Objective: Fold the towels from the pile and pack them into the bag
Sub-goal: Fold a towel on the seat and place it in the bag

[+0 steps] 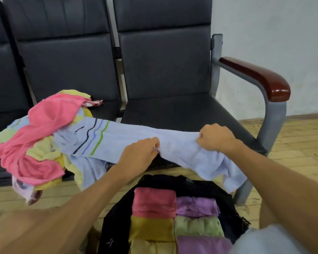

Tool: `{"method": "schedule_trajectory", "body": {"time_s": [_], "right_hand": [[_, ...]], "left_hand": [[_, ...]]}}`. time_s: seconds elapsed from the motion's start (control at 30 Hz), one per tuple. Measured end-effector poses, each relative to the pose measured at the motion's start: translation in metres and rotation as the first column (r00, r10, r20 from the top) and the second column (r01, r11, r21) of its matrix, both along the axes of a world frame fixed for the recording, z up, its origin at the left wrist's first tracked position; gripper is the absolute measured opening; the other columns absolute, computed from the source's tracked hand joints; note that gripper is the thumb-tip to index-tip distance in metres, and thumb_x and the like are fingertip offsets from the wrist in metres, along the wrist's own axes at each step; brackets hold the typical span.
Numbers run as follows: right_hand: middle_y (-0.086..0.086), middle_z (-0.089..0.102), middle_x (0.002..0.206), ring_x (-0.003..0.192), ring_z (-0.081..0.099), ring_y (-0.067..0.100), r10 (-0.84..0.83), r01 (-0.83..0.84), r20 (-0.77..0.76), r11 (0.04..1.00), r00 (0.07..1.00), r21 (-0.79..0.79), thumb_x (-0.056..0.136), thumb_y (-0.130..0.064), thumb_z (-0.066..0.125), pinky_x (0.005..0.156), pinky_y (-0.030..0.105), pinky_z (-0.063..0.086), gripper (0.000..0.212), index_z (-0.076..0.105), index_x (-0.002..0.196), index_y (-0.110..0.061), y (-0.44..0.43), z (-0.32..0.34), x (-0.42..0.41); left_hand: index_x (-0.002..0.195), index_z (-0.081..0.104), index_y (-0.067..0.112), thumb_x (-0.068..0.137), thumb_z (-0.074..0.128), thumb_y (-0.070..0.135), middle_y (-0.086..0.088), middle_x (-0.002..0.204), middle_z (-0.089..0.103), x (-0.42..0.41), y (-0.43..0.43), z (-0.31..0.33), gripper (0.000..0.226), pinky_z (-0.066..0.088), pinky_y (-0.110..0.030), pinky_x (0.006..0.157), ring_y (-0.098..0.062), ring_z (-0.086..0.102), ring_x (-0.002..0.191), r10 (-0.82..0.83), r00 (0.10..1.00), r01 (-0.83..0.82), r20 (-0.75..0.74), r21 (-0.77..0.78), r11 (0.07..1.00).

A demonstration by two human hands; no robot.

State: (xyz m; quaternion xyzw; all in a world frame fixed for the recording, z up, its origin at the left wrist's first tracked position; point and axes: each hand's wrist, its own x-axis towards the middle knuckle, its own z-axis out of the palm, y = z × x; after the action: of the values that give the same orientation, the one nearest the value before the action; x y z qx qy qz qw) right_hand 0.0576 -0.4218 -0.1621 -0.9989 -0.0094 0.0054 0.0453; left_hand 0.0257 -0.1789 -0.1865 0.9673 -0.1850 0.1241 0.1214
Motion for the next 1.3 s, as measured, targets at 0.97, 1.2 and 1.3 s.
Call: {"method": "schedule_trajectory", "body": {"time_s": [0.97,1.2,1.3], "right_hand": [[0.007,0.06,0.083,0.082,0.057,0.022,0.082,0.134,-0.182,0.405,0.98,0.905,0.08,-0.011,0.065,0.07,0.032,0.046,0.012,0.06,0.069,-0.01,0.039,0.028,-0.02],[0.008,0.068,0.102,0.097,0.065,0.025,0.061,0.237,-0.262,0.268,0.963,0.934,0.074,-0.006,0.079,0.083,0.039,0.056,0.022,0.068,0.093,-0.005,0.033,0.022,-0.044],[0.009,0.072,0.108,0.1,0.068,0.025,0.112,0.26,-0.298,0.264,0.948,0.929,0.077,-0.015,0.08,0.082,0.037,0.056,0.032,0.072,0.107,-0.007,0.031,0.019,-0.049]], "left_hand": [[0.074,0.048,0.005,0.085,0.054,-0.001,-0.006,0.066,0.038,-0.034,0.051,0.028,0.014,0.041,-0.032,0.055,-0.021,0.038,0.056,-0.135,0.69,-0.723,-0.711,-0.684,-0.092],[0.079,0.049,0.006,0.084,0.054,-0.007,-0.008,0.083,0.048,-0.058,0.059,0.011,0.016,0.041,-0.019,0.039,-0.016,0.044,0.059,-0.134,0.593,-0.801,-0.794,-0.565,-0.198],[0.094,0.054,0.003,0.087,0.056,-0.012,-0.011,0.103,0.053,-0.069,0.065,0.001,0.016,0.041,-0.018,0.045,-0.016,0.047,0.066,-0.166,0.569,-0.822,-0.806,-0.556,-0.119]]}}
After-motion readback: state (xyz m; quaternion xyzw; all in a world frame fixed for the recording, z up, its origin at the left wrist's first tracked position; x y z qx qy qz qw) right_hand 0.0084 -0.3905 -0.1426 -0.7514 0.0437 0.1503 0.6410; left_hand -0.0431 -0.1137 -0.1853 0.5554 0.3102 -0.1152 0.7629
